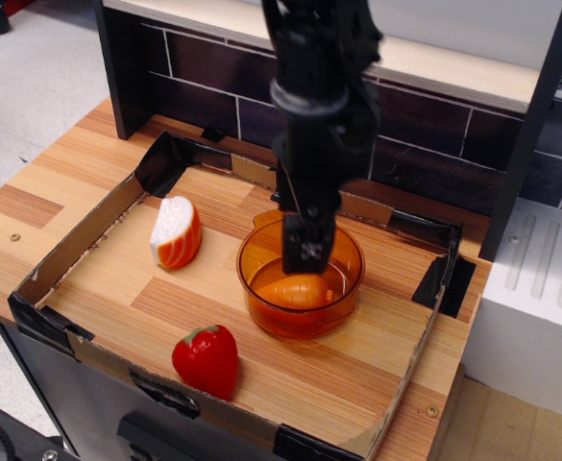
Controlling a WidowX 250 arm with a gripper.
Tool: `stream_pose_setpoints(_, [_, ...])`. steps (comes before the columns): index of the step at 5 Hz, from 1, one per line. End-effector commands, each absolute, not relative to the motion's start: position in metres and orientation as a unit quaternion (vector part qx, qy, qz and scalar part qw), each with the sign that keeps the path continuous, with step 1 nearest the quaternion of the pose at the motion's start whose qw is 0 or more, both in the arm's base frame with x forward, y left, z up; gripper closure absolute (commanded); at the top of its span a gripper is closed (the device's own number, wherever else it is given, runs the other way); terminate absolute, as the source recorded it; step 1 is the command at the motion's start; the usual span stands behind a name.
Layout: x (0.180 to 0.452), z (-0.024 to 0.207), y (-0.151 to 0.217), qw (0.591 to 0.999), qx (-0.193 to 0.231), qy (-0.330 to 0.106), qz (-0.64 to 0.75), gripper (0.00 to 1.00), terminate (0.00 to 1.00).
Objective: Take carrot out of pot
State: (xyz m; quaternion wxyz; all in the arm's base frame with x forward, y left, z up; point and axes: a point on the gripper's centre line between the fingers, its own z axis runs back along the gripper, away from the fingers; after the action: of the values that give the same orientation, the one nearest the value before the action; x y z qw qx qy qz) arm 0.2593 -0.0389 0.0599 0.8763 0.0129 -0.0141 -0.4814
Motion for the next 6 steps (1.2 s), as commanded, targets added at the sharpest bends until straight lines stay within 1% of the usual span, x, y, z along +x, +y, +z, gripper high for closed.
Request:
stream_pose_setpoints(1, [0.247,0.051,-0.048,0.873,0.023,-0.015,-0.486,0.00,0.00])
stream_pose_setpoints(4, [0.247,0.034,-0.038,0.876,0.032,-0.003,-0.482,0.00,0.00])
stream_pose_setpoints(5, [0.251,0.030,-0.036,0.879,0.025,0.007,-0.477,0.00,0.00])
stream_pose_setpoints(6, [0.253,0.025,-0.035,0.880,0.029,0.011,-0.473,0.00,0.00])
